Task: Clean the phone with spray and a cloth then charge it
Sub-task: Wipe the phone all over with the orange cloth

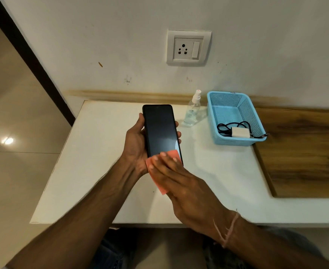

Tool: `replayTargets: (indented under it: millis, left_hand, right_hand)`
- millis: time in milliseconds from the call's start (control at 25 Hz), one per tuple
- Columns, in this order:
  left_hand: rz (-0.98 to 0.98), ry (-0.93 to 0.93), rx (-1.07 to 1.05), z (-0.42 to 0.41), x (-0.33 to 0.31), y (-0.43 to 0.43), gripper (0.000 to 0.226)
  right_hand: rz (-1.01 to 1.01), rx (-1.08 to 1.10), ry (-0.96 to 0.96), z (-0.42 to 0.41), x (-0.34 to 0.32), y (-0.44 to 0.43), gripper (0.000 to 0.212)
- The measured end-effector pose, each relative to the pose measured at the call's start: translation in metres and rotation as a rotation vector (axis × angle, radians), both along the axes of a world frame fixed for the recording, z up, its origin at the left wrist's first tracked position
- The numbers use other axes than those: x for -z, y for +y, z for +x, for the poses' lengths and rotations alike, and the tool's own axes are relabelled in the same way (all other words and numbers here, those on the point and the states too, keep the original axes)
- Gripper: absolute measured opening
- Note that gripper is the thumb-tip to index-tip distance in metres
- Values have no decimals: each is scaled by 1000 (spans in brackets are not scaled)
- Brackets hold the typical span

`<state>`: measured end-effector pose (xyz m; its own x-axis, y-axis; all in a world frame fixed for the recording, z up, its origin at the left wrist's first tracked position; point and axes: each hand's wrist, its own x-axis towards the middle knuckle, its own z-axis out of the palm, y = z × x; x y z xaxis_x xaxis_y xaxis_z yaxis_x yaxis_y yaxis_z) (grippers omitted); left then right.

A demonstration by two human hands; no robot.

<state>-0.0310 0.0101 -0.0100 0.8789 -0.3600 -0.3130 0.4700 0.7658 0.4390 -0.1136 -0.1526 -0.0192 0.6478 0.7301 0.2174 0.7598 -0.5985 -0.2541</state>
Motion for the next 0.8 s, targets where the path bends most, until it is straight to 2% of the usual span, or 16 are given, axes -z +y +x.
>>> replayTargets:
  millis: [80,280,400,560,680,800]
  left_hand:
    - [-3,-10,3,0,-1,-1,79]
    - [40,-3,45,-2,-2,-13,83]
    - [9,-2,38,-2,-3,-10,82]
    - [-47,3,3,-3,-1,-5,78]
    - [-17,-5,19,-3,-2,-7,80]
    - [21,12,3,-4,-3,-12,74]
  right_hand:
    - [-24,-8,-20,-1,-3,-23,70]
    - [79,287,14,36,-21,-1,62]
    - [46,180,11,18,-12,24,64]
    - [-61,15,-55,-5,-7,-8,73]
    - [2,180,-33,16,-19,-18,68]
    - [61,297,15,43,-32,9,61]
